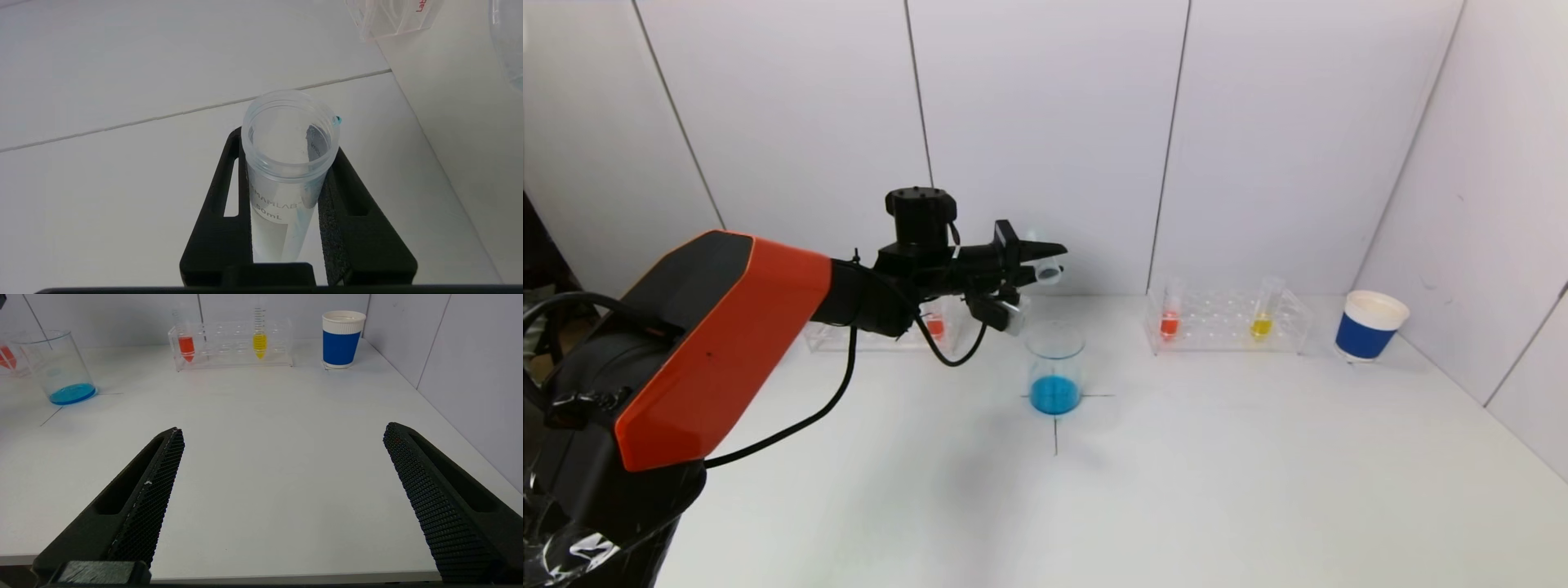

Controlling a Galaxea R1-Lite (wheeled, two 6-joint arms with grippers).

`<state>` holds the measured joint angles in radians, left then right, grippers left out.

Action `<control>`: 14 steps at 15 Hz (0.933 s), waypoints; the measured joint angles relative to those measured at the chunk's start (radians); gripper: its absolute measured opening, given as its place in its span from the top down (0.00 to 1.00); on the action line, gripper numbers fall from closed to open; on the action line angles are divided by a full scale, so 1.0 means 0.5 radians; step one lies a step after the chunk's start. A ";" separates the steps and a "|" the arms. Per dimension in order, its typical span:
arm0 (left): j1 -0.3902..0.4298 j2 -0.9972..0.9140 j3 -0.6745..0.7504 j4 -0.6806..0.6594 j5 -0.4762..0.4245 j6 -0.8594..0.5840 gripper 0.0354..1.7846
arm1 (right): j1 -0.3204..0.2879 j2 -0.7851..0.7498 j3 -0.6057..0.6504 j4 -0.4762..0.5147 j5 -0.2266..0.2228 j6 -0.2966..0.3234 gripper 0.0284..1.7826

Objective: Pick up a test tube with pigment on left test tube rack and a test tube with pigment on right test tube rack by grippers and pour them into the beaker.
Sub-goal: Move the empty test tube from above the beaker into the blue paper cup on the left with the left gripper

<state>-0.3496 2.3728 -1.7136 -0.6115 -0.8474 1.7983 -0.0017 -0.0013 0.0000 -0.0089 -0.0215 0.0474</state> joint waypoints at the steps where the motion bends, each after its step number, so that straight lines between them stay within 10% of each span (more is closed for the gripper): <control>1: -0.004 -0.005 0.003 -0.004 0.015 -0.082 0.75 | 0.000 0.000 0.000 -0.001 0.001 0.000 0.01; 14: -0.047 -0.074 -0.019 -0.316 0.757 -1.517 0.75 | 0.000 0.000 0.000 -0.001 0.000 0.000 0.01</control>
<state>-0.3732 2.3360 -1.7232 -0.7696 -0.4689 1.0396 -0.0017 -0.0013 0.0000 -0.0096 -0.0215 0.0474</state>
